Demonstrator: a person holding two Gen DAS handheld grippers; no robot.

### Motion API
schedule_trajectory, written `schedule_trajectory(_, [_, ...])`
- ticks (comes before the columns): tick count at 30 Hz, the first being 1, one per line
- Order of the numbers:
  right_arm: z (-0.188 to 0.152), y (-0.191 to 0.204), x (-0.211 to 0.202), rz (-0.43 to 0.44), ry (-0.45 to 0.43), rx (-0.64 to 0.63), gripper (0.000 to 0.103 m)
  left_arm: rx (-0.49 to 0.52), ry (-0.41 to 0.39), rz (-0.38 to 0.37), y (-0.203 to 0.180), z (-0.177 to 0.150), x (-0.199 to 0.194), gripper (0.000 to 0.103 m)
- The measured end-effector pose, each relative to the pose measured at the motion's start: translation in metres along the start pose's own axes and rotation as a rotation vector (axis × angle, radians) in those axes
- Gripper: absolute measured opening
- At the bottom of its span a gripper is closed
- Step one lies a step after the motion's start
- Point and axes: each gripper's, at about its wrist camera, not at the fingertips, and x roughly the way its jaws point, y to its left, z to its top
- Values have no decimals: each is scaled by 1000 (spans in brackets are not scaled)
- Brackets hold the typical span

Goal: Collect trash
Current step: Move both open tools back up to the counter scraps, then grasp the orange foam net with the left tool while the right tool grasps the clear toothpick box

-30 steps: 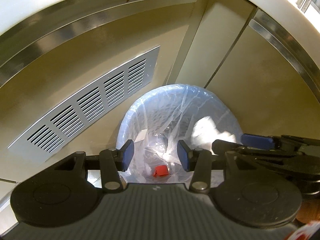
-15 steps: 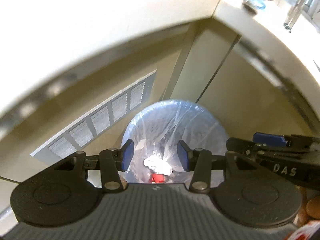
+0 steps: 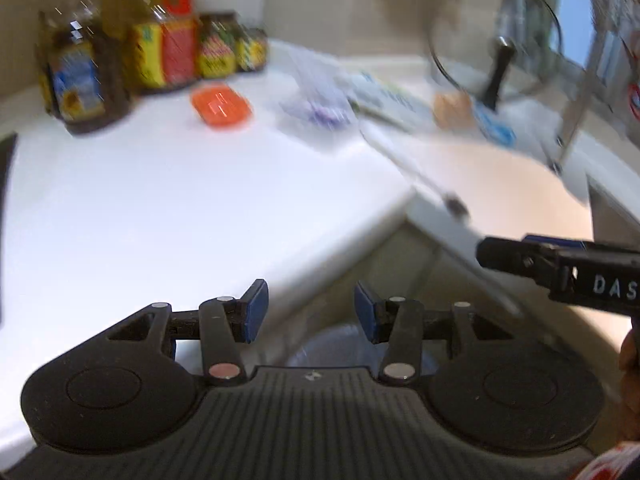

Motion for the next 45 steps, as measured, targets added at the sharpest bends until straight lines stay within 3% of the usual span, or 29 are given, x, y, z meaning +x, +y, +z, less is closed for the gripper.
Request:
schedule_trajectory(4, [28, -1, 16, 63, -13, -49, 62, -17, -57, 81, 11, 27, -1, 45])
schedule_trajectory(6, [40, 0, 28, 77, -13, -84, 62, -23, -68, 113, 20, 40, 0, 52])
schedule_trajectory(10, [62, 3, 51, 89, -36, -122, 74, -6, -71, 147, 36, 58, 11, 61])
schedule_trajectory(15, [82, 13, 87, 98, -46, -159, 74, 22, -77, 124, 58, 84, 43, 66])
schedule_trajectory(25, [107, 40, 177, 88, 40, -312, 74, 76, -66, 6, 108, 138, 108, 66])
schedule_trajectory(36, [107, 42, 216, 18, 102, -380, 74, 116, -41, -82, 117, 149, 151, 68])
schedule_trajectory(41, [106, 41, 221, 10, 112, -374, 74, 130, -22, -109, 113, 151, 163, 65])
schedule_trajectory(45, [106, 41, 220, 6, 115, -375, 72, 144, -12, -110, 110, 151, 168, 50])
